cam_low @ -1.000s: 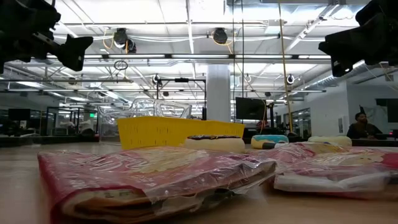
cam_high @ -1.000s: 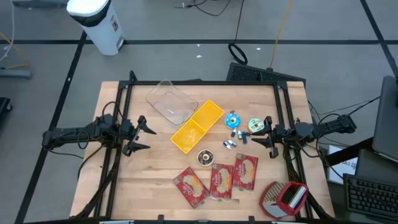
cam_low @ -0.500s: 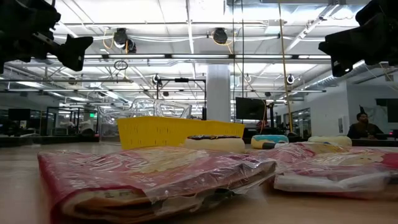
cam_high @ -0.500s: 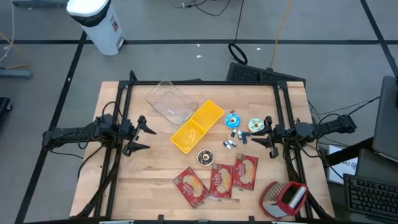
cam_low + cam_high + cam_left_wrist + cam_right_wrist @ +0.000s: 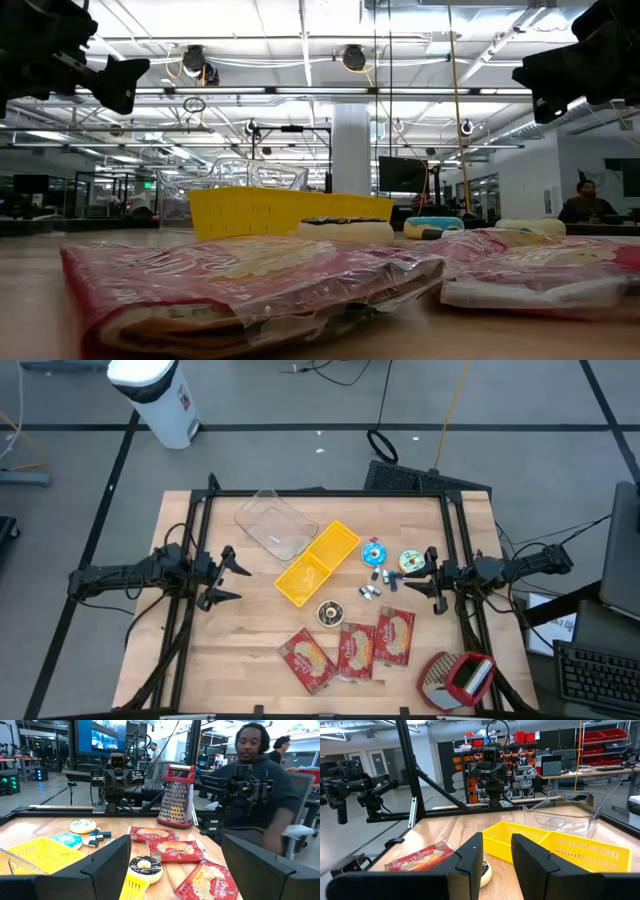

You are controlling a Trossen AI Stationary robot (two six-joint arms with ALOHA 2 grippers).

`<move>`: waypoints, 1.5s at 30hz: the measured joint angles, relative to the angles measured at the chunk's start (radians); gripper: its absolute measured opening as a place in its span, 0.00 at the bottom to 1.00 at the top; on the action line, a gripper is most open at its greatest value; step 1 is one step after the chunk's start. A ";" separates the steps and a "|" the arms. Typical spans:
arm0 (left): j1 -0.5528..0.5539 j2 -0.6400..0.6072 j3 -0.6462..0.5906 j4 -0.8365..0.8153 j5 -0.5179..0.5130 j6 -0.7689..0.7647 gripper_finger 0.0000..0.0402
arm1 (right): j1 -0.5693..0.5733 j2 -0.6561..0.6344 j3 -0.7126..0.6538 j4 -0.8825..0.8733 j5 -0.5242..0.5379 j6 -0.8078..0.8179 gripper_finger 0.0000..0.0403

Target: Pick & Place Food Item

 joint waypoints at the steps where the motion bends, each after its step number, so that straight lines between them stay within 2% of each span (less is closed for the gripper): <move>1: 0.000 0.000 0.000 0.000 0.000 0.000 0.77 | 0.000 0.000 0.000 0.000 0.000 0.000 0.23; 34: 0.000 0.000 0.000 0.000 0.000 0.000 0.77 | 0.000 0.000 0.000 0.000 0.000 0.000 0.23; 35: 0.000 0.000 0.000 0.000 0.000 0.000 0.77 | 0.000 0.000 0.000 0.003 0.009 -0.007 0.23; 38: 0.000 0.000 0.000 0.000 0.000 0.000 0.77 | -0.002 0.004 0.000 0.075 0.145 -0.049 0.23; 40: 0.000 0.000 0.000 0.000 0.000 0.000 0.77 | -0.002 0.004 0.000 0.136 0.177 -0.003 0.23; 45: 0.000 0.000 0.000 0.000 0.000 0.000 0.77 | -0.002 0.005 0.000 0.276 0.209 0.286 0.23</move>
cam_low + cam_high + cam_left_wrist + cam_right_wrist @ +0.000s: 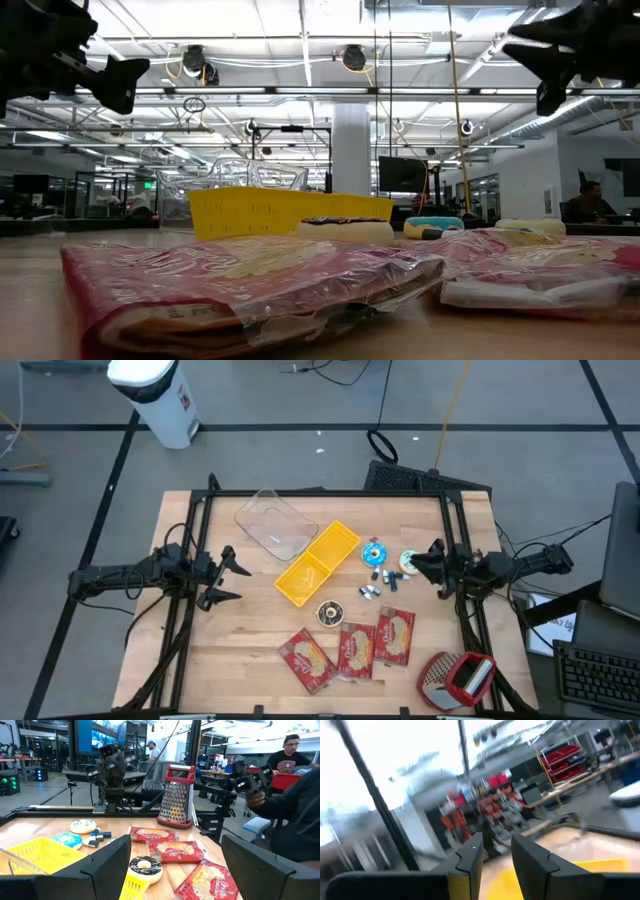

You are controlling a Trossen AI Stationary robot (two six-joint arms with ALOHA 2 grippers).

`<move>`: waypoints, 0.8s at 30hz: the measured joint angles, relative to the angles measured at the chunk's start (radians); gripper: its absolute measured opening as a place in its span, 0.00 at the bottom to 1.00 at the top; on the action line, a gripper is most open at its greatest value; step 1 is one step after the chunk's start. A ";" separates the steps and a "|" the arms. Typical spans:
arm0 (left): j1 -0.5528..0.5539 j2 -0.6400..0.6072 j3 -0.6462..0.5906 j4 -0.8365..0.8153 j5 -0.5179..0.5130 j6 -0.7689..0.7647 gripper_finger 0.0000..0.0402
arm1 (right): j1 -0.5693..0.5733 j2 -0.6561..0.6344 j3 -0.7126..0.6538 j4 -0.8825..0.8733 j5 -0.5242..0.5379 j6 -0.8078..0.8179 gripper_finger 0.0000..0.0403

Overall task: Pick & Place Food Item
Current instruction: Put the right red popcorn bag into the transparent bin

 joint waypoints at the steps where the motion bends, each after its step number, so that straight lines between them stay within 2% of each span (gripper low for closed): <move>1: 0.000 0.000 0.000 0.000 0.000 0.000 0.77 | 0.000 -0.001 0.000 0.029 0.010 0.044 0.23; 4: 0.000 0.000 0.000 0.000 0.000 0.000 0.77 | 0.000 -0.001 0.000 0.092 0.004 0.087 0.23; 7: 0.000 0.000 0.000 0.001 0.000 0.000 0.77 | 0.000 -0.001 0.000 0.112 0.013 0.037 0.23; 11: 0.000 0.000 0.000 0.001 0.000 0.000 0.77 | 0.000 -0.001 0.000 0.117 0.095 -0.092 0.23; 18: 0.000 0.000 0.000 0.000 0.000 0.000 0.77 | 0.000 0.003 0.000 0.117 0.140 -0.103 0.23; 21: 0.000 0.000 0.000 0.000 0.000 0.000 0.77 | 0.000 0.029 0.013 0.108 0.135 -0.104 0.26; 24: 0.000 0.000 0.000 0.000 0.000 0.000 0.77 | 0.000 0.095 0.035 0.114 0.139 -0.144 0.33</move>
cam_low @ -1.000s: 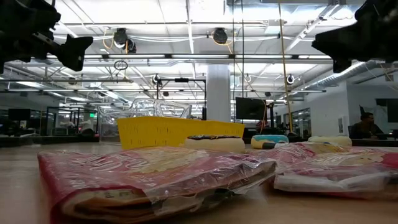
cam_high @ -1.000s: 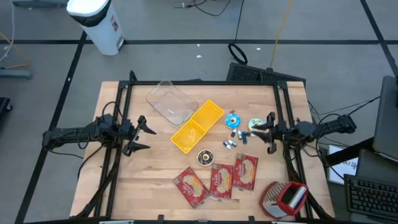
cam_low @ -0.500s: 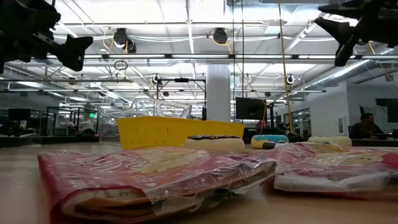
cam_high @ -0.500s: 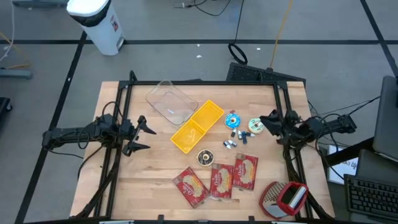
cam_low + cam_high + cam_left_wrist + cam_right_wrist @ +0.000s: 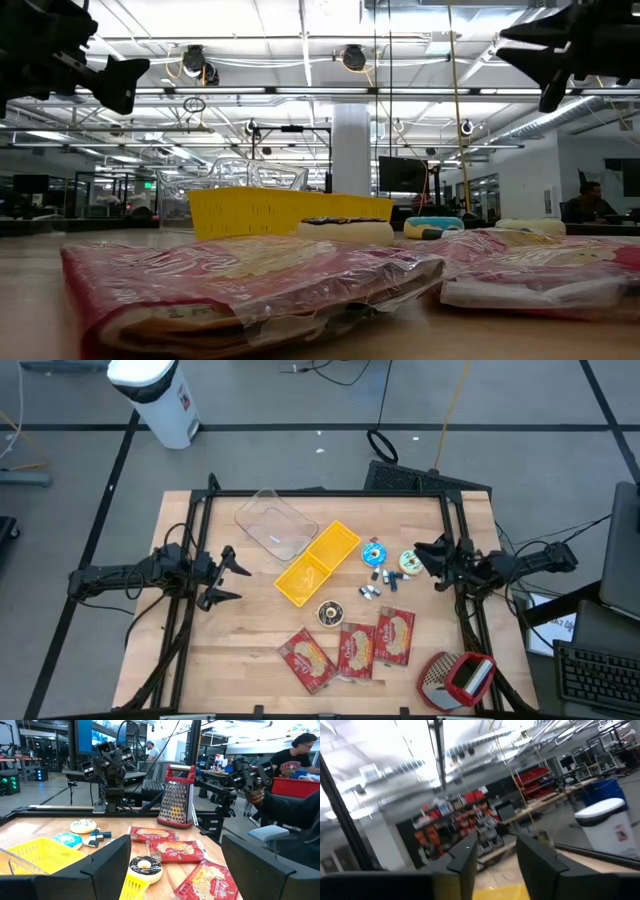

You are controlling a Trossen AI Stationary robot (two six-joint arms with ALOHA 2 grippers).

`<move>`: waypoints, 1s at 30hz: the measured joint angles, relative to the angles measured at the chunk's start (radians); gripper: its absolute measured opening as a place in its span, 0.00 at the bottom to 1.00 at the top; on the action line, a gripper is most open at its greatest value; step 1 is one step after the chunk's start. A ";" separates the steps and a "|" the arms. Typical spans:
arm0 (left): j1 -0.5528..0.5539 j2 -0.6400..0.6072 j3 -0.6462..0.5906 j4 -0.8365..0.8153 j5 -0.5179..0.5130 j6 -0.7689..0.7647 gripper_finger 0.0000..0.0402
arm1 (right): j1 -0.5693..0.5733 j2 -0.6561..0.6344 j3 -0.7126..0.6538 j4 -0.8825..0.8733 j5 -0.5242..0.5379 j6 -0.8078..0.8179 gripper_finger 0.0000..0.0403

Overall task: Pick & Place Food Item
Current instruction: Put the right red popcorn bag into the transparent bin

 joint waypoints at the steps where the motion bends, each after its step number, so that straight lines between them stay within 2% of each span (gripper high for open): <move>1: 0.000 0.000 0.000 0.000 0.000 0.000 0.77 | 0.000 0.030 0.007 0.005 0.002 -0.010 0.36; 6: 0.000 0.000 0.000 0.000 0.000 0.000 0.77 | 0.007 0.228 0.033 0.026 -0.017 0.026 0.49; 11: 0.000 0.000 0.000 0.000 0.000 0.000 0.77 | 0.055 0.495 0.160 -0.001 -0.129 0.129 0.53; 14: 0.000 0.000 0.000 0.000 0.000 0.000 0.77 | 0.101 0.645 0.341 -0.232 -0.167 0.170 0.52; 19: 0.000 0.000 0.000 0.000 0.000 0.000 0.77 | 0.147 0.871 0.679 -0.892 -0.176 0.351 0.50; 22: 0.000 0.000 0.000 -0.001 0.000 0.000 0.77 | 0.143 0.973 0.773 -1.179 -0.281 0.472 0.50; 27: 0.000 0.000 0.000 0.000 0.000 0.000 0.77 | 0.100 1.042 0.774 -1.329 -0.555 0.589 0.52; 30: 0.000 0.000 0.000 -0.001 0.000 0.000 0.77 | 0.072 1.046 0.737 -1.334 -0.631 0.595 0.52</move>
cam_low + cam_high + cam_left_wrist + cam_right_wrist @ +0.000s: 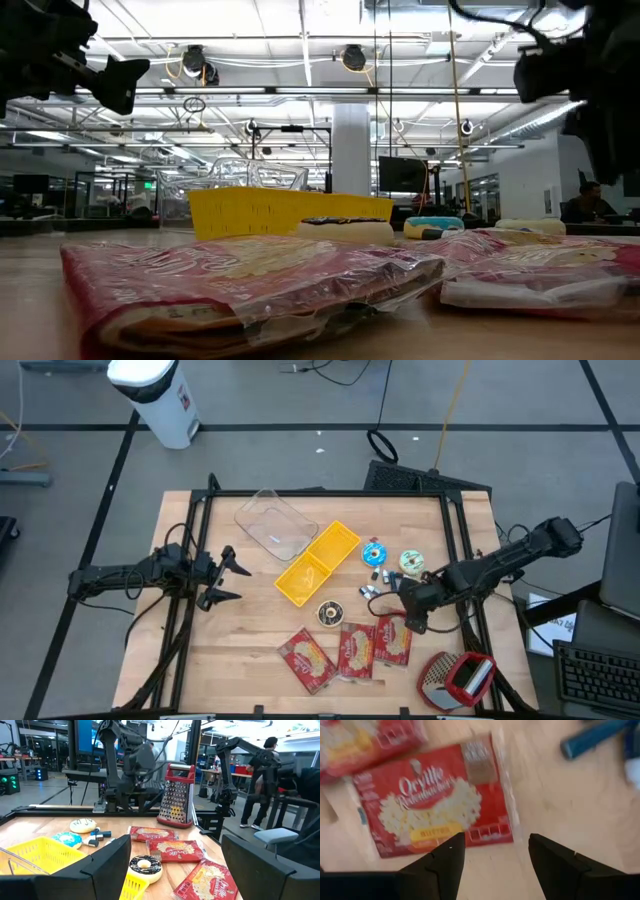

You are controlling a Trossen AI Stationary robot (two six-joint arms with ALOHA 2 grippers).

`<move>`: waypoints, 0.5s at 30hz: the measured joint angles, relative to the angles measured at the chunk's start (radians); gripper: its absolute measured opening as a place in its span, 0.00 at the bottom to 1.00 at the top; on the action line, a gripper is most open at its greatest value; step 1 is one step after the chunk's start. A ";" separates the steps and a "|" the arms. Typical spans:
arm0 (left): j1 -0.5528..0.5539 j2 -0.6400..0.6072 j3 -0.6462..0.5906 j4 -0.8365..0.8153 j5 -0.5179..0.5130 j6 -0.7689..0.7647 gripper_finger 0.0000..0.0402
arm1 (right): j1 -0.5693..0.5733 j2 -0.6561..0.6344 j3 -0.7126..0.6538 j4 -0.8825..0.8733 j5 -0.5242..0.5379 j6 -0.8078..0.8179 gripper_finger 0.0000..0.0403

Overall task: Pick & Place Food Item
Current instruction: Put the right red popcorn bag into the transparent bin

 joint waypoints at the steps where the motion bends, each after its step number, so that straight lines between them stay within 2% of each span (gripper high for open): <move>1: 0.000 0.000 0.000 0.001 0.000 0.000 0.77 | -0.010 -0.002 -0.012 0.006 -0.008 0.000 0.52; 7: 0.000 0.000 0.000 0.000 0.000 0.000 0.77 | -0.062 -0.012 -0.105 0.037 -0.007 -0.015 0.51; 15: 0.000 0.000 0.000 0.000 0.000 0.000 0.77 | -0.069 -0.012 -0.280 0.379 -0.043 -0.062 0.50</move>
